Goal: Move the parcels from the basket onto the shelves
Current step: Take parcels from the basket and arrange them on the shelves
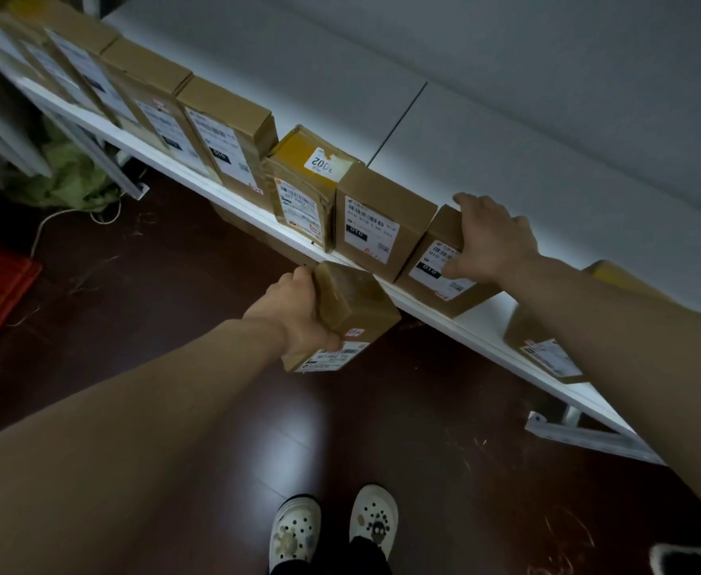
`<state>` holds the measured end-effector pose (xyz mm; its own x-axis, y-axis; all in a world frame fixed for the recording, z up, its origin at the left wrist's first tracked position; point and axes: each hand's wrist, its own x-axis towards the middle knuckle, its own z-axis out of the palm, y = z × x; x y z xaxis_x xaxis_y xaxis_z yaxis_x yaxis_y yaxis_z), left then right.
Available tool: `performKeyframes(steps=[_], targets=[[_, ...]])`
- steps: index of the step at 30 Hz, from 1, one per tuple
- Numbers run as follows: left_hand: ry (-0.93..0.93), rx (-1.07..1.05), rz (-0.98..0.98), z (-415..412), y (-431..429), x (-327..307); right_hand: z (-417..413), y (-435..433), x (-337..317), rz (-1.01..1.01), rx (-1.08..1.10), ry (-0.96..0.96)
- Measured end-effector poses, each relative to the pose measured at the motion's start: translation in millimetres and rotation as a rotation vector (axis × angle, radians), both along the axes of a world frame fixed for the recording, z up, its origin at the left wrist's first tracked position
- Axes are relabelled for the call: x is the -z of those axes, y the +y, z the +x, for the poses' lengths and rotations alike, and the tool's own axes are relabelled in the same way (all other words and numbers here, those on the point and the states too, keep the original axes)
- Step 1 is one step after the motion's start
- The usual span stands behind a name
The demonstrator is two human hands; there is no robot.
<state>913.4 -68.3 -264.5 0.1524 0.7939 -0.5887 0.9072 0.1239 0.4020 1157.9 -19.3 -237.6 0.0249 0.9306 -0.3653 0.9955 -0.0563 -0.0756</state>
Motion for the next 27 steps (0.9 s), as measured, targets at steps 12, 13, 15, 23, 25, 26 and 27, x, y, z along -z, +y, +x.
performKeyframes(steps=[12,13,15,23,25,26,27], targets=[[-0.037,0.179,0.018,53.4,-11.5,-15.6,98.3,-72.5,-40.3,0.022,0.246,0.012],[-0.043,0.2,0.019,60.2,-13.8,-16.8,107.7,-79.6,-39.5,-0.02,0.269,-0.035],[-0.054,0.243,0.023,72.6,-18.8,-16.6,124.6,-90.6,-36.1,-0.081,0.308,-0.129],[0.001,0.253,0.026,104.5,-43.0,-1.8,155.4,-105.3,-10.7,-0.153,0.323,-0.179],[0.008,0.245,0.011,108.8,-51.1,1.5,158.6,-106.7,-5.7,-0.107,0.324,-0.086],[0.008,0.246,0.004,110.4,-55.0,2.6,160.8,-106.9,-5.0,-0.075,0.336,-0.046],[0.008,0.249,0.002,111.7,-58.2,3.5,163.1,-106.4,-4.8,-0.053,0.345,-0.031]])
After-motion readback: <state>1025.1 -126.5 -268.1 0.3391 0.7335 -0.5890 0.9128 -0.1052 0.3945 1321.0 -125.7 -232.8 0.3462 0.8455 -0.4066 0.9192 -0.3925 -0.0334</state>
